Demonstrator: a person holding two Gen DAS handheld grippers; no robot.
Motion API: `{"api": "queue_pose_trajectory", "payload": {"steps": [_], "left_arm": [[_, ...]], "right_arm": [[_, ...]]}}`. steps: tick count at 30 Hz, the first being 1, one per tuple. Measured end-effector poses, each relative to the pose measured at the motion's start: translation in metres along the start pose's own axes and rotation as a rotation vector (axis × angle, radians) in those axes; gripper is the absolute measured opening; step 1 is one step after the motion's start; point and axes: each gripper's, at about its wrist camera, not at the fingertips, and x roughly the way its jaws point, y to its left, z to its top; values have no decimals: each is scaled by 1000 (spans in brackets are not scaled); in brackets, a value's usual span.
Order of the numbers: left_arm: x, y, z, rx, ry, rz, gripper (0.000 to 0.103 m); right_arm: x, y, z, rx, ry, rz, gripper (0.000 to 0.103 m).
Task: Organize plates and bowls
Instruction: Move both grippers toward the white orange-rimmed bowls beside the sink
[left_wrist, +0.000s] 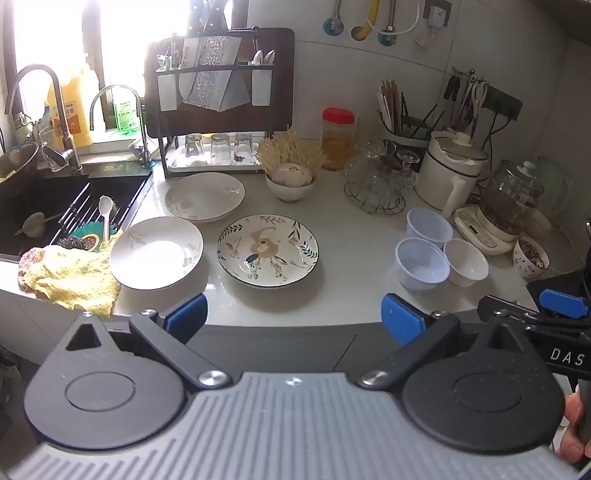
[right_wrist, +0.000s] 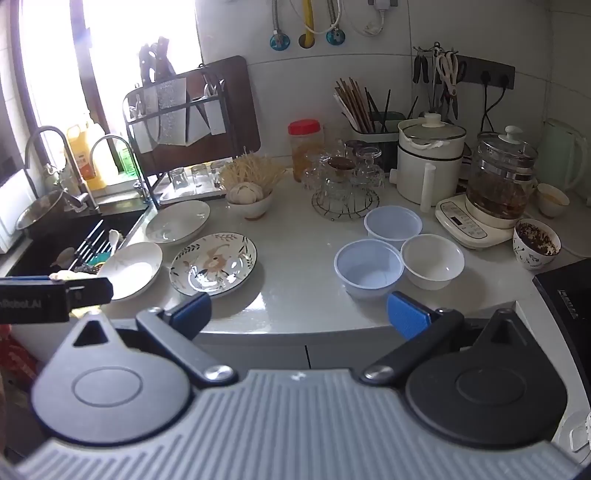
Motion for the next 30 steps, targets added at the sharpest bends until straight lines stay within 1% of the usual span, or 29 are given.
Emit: {"api": "queue_pose_trajectory", "payload": {"steps": [2, 4, 6, 8, 10, 14, 30], "left_arm": [[0, 0, 0, -2, 0, -6, 102], [-1, 4, 2, 2, -3, -6, 102], [-2, 6, 2, 5, -2, -8, 102], [-2, 9, 2, 9, -2, -17, 102], [-3, -4, 2, 25, 0, -1, 102], [-5, -3, 3, 22, -2, 4, 102], [-10, 1, -1, 22, 9, 21, 102]], "right_arm": [[-6, 0, -5, -4, -29, -1, 103], [-4, -7, -6, 7, -15, 13, 103], [-6, -7, 0, 0, -3, 11, 103], [-8, -6, -4, -5, -9, 0, 103], [-7, -4, -2, 2, 4, -2, 103], [-4, -4, -2, 7, 10, 3, 103], [-8, -2, -9, -1, -1, -6, 103]]}}
